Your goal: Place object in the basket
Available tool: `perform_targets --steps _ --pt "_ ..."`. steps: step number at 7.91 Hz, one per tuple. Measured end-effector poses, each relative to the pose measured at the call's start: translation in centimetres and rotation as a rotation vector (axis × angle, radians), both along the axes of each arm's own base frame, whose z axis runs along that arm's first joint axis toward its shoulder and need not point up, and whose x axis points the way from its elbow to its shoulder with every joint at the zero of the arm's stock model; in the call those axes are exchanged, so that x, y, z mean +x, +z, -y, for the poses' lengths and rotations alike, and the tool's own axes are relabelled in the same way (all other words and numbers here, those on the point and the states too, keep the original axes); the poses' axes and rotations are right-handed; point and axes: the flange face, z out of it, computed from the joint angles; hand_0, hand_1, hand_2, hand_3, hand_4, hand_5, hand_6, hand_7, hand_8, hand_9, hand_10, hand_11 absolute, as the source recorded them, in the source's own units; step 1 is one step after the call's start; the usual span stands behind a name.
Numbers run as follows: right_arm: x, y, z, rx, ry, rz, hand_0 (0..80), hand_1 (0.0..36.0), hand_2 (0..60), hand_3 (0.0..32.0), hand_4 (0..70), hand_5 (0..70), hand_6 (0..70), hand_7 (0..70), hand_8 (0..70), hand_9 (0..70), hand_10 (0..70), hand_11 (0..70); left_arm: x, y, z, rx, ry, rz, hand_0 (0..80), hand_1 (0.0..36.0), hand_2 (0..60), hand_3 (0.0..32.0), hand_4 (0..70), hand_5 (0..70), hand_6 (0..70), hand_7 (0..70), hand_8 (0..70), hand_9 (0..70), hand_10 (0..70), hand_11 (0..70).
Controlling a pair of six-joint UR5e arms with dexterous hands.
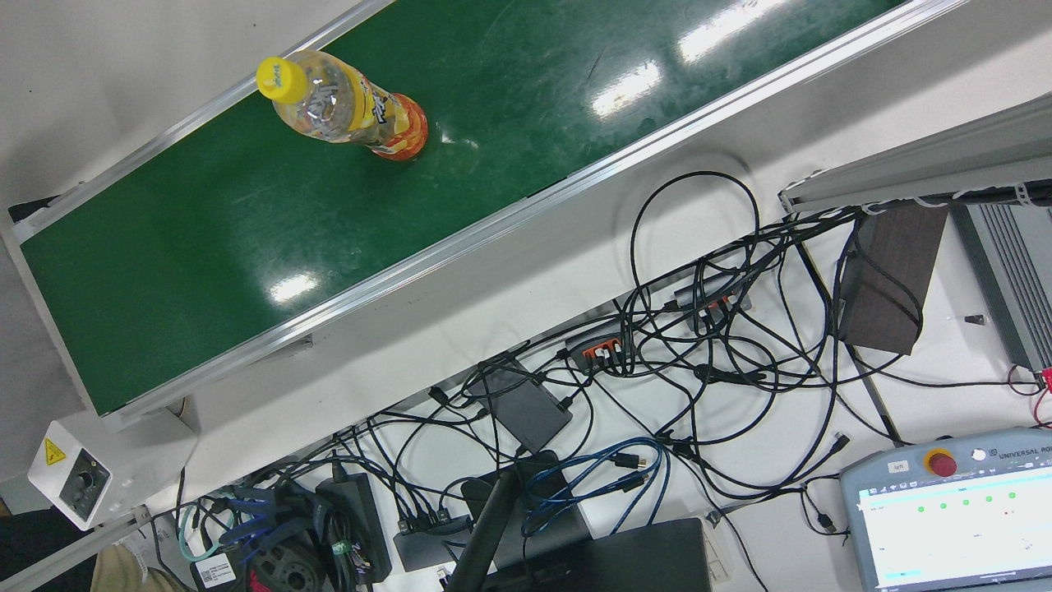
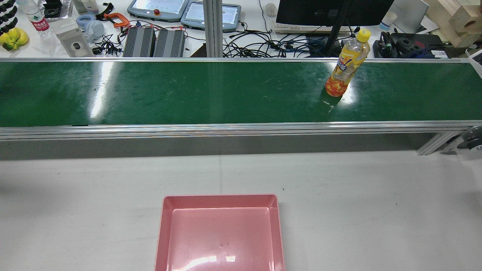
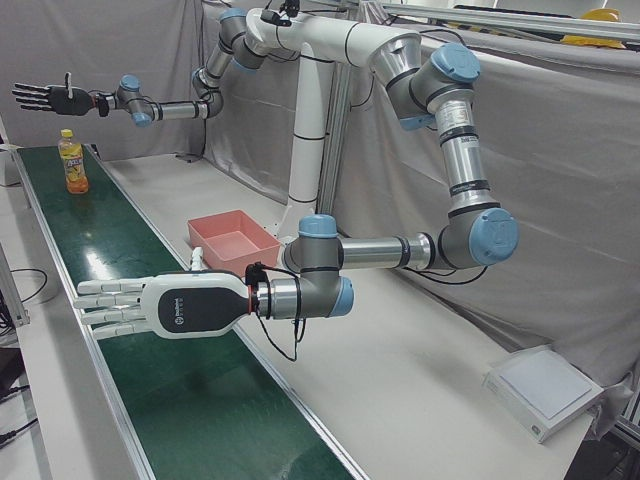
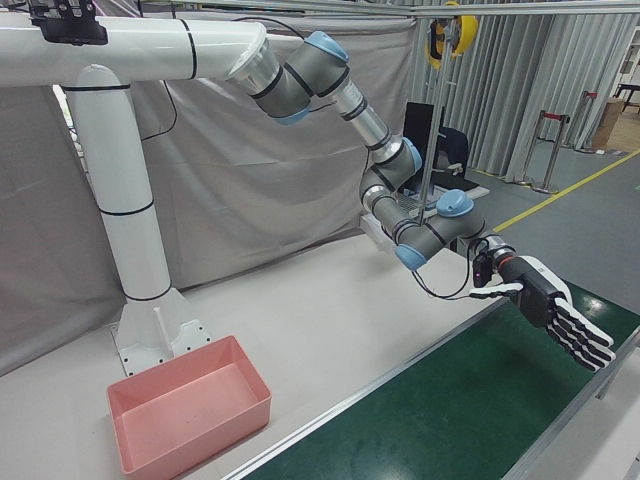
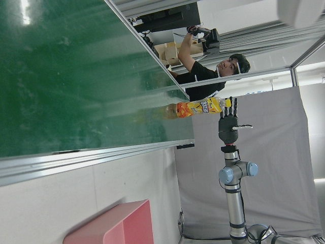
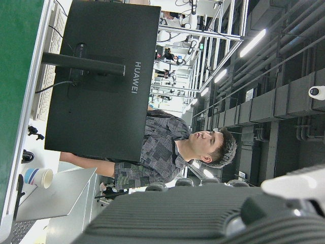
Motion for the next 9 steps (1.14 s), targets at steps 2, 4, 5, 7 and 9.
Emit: perform_targets --steps 2,4,5,7,9 --pt "0.0 0.0 0.0 0.0 0.0 0.0 0.0 0.0 0.0 0.0 0.0 0.0 0.0 0.0 0.0 0.0 0.0 0.0 0.3 1.3 0.2 -0.02 0.004 0.005 59.9 9.5 0.0 1.2 0.0 0.0 0.0 0.0 0.0 0.0 0.0 0.0" --pt "0.0 0.0 0.0 0.0 0.0 0.0 0.0 0.0 0.0 0.0 0.0 0.0 0.0 0.0 0.0 0.0 0.0 0.0 0.5 2.2 0.4 -0.029 0.006 0.008 59.4 9.2 0.0 1.8 0.0 0.0 0.0 0.0 0.0 0.0 0.0 0.0" --pt "0.0 0.0 0.0 0.0 0.0 0.0 0.0 0.0 0.0 0.0 0.0 0.0 0.0 0.0 0.0 0.0 0.0 0.0 0.6 2.4 0.5 -0.029 0.005 0.008 59.6 9.2 0.0 2.0 0.0 0.0 0.0 0.0 0.0 0.0 0.0 0.0" --pt "0.0 0.0 0.0 0.0 0.0 0.0 0.0 0.0 0.0 0.0 0.0 0.0 0.0 0.0 0.0 0.0 0.0 0.0 0.7 2.9 0.7 -0.032 0.005 0.007 60.9 10.0 0.0 3.0 0.0 0.0 0.0 0.0 0.0 0.0 0.0 0.0" --pt "0.0 0.0 0.0 0.001 0.0 0.0 0.0 0.0 0.0 0.0 0.0 0.0 0.0 0.0 0.0 0.0 0.0 0.0 0.7 3.0 0.8 -0.031 0.005 0.007 59.9 9.4 0.0 1.6 0.0 0.0 0.0 0.0 0.0 0.0 0.0 0.0"
